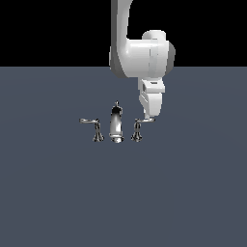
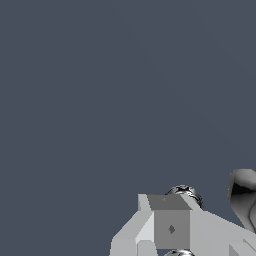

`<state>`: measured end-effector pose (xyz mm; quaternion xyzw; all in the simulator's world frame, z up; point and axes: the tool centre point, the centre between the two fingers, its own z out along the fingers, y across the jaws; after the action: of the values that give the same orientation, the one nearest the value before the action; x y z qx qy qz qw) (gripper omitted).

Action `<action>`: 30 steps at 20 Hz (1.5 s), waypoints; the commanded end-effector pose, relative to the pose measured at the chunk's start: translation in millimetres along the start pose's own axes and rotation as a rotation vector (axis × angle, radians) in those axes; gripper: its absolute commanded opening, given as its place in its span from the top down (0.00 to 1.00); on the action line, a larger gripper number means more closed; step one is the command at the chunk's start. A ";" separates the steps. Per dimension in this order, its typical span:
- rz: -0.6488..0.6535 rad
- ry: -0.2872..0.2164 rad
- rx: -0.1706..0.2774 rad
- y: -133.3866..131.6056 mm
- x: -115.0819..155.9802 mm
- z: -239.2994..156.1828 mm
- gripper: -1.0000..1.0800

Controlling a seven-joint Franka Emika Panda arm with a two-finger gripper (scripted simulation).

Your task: Turn on the faucet by rotating a designated handle.

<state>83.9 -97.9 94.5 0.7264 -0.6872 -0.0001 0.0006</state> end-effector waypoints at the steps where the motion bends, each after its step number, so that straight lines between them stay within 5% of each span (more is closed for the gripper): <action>1: 0.003 0.000 0.001 -0.8 0.4 0.3 1.00; 18: 0.004 -0.001 0.001 42.5 18.6 0.3 1.00; 30: -0.001 -0.002 0.005 65.1 4.7 0.4 1.00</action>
<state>30.3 -106.1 94.5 0.7280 -0.6855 0.0067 -0.0065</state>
